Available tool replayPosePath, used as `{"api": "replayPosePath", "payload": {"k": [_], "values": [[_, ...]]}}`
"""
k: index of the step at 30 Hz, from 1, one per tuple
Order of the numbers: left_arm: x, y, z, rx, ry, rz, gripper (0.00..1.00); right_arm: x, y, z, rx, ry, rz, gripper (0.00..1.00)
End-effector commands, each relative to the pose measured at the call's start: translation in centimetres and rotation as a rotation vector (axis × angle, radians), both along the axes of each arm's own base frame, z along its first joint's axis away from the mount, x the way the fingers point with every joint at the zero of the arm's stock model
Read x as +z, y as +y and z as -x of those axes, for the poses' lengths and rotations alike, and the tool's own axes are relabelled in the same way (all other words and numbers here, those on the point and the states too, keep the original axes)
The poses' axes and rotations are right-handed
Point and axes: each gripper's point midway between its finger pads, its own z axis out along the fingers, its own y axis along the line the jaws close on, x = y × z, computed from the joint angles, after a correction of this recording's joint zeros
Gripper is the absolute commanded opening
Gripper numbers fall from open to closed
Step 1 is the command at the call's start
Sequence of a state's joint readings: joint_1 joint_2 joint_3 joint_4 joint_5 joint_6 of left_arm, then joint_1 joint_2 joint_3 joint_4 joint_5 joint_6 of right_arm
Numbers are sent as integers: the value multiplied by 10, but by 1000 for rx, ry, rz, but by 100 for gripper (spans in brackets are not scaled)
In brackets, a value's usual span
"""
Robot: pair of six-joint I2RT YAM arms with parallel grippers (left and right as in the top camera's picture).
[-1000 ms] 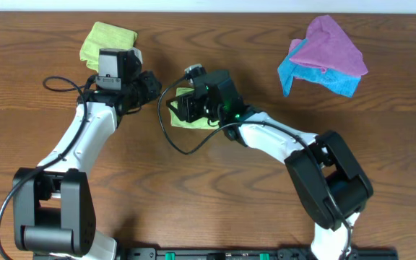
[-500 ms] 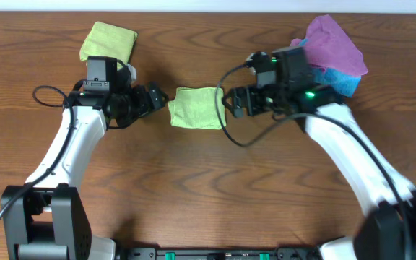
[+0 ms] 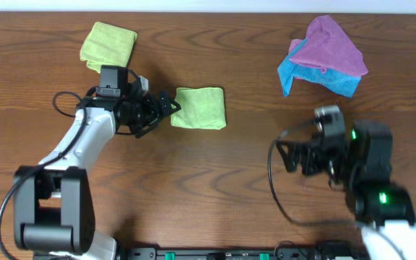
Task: Fold the cloth
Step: 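Release the folded cloth and retract the right arm to rest, then grasp the folded green cloth with the left gripper and lift it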
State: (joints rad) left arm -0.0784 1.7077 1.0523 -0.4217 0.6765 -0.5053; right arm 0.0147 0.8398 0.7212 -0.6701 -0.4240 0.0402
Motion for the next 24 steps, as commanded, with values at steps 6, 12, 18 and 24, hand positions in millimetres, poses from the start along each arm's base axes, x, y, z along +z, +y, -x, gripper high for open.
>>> {"api": "replayPosePath", "payload": {"k": [6, 12, 18, 24], "values": [[-36, -26, 13, -16, 149, 78, 97, -14, -5, 38, -112, -46, -107, 99], [-47, -30, 1, 15, 140, 90, 98, -13, -5, 41, -125, -48, -124, 99], [-53, -32, -18, 69, 113, 107, 100, -13, -5, 41, -125, -47, -124, 99], [-67, -41, -16, 68, 142, 108, 100, -13, -5, 41, -125, -47, -124, 99]]}}
